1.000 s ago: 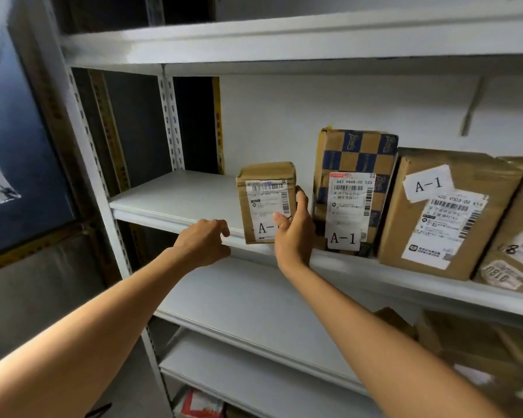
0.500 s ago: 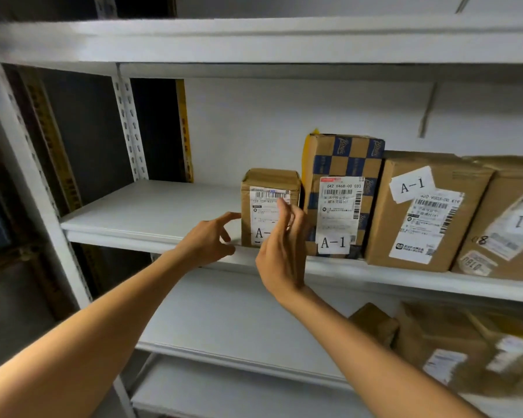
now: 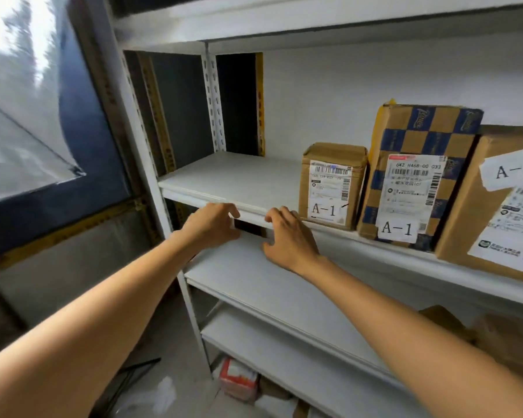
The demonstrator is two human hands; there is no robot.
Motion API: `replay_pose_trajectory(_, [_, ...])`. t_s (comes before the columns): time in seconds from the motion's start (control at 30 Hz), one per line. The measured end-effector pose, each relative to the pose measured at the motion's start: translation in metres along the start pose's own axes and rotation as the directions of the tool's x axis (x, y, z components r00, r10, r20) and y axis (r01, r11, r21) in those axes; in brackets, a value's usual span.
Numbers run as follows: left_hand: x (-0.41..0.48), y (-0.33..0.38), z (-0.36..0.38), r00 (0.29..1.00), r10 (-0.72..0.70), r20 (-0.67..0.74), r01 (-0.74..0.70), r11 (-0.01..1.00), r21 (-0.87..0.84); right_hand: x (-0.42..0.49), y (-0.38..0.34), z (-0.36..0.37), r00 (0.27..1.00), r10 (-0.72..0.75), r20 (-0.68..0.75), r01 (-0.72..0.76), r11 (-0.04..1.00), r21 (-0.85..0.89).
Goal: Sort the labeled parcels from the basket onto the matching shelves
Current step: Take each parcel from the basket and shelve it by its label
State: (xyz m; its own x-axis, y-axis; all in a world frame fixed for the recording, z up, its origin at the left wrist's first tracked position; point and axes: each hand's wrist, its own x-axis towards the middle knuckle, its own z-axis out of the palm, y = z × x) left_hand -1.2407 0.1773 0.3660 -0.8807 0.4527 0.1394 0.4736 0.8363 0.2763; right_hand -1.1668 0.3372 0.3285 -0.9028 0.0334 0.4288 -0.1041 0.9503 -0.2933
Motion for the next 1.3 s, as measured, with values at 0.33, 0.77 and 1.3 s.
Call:
replay_pose_trajectory(0.33, [-0.184,-0.019,0.014,0.844,-0.531,-0.077,0.531,0.847,-0.016,-0.052,-0.058,0.025,0.853,-0.423,0.305,0.372,0.903,0.214])
replay_pose_trajectory(0.77, [-0.504,0.046,0.009,0.293,-0.939,-0.180,0.924,0.327,-0.201,-0.243,-0.218,0.005,0.249,-0.893,0.374,0.667,0.438,0.602])
replay_pose_trajectory(1.3, [-0.875,0.315,0.069,-0.395,-0.905,-0.159,0.901,-0.347,-0.262,-0.611,-0.331,-0.097,-0.460,-0.874,0.160,0.566,-0.150,0.811])
